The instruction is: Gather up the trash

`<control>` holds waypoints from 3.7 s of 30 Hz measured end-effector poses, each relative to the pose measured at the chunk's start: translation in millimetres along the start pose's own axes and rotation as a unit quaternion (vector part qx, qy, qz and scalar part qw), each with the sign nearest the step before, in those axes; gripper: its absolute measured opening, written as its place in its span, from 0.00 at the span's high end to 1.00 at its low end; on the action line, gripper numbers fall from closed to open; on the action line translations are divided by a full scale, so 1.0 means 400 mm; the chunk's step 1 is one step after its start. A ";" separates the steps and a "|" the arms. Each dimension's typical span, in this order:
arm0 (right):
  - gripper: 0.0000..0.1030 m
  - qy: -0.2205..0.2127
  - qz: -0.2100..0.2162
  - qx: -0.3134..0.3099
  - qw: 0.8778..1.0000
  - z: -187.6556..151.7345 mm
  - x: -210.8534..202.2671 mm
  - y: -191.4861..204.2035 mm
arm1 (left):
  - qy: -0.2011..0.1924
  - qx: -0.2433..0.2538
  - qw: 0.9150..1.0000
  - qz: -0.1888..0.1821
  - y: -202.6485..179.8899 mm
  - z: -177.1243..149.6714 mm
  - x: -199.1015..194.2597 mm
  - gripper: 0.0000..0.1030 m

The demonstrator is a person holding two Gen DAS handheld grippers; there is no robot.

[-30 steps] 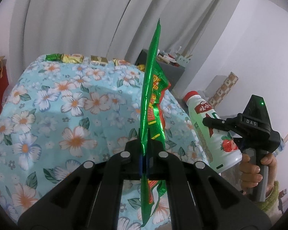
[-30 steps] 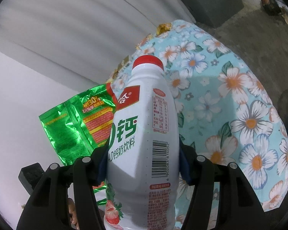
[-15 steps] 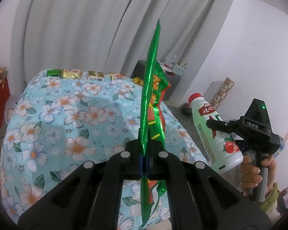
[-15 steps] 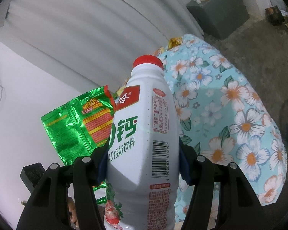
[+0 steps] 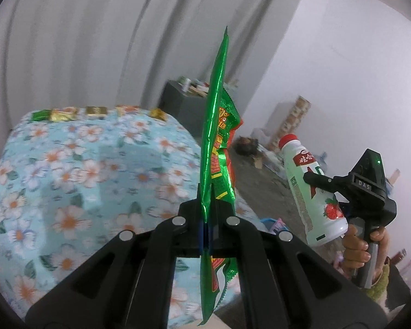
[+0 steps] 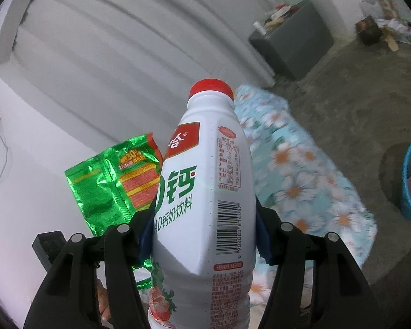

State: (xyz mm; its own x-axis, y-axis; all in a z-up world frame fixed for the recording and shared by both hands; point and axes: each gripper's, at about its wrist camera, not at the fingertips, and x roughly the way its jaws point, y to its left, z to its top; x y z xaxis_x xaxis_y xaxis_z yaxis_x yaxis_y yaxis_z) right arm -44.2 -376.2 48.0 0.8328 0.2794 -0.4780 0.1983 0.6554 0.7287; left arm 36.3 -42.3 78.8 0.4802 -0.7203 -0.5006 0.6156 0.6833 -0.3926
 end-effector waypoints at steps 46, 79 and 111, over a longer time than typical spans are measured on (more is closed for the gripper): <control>0.43 -0.152 -0.177 0.341 0.911 -0.122 -0.413 -0.889 | 0.292 0.286 0.911 -0.058 -0.915 -0.402 1.248 0.33; 0.22 -0.069 -0.346 0.163 0.921 0.042 -0.234 -0.743 | 0.116 0.076 0.990 0.022 -0.291 -0.021 0.406 0.11; 0.06 -0.163 -0.385 -0.216 0.882 -0.175 -0.035 0.121 | 0.048 -0.021 0.980 0.194 -0.013 -0.130 0.083 0.08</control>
State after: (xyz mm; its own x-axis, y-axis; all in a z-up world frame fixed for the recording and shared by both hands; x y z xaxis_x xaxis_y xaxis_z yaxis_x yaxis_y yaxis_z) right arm -82.7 -299.3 55.5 0.6548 -0.5368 -0.5320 0.6140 0.7883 -0.0396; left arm 16.5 -63.6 24.1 0.6102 -0.3920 -0.6884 0.3709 0.9092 -0.1889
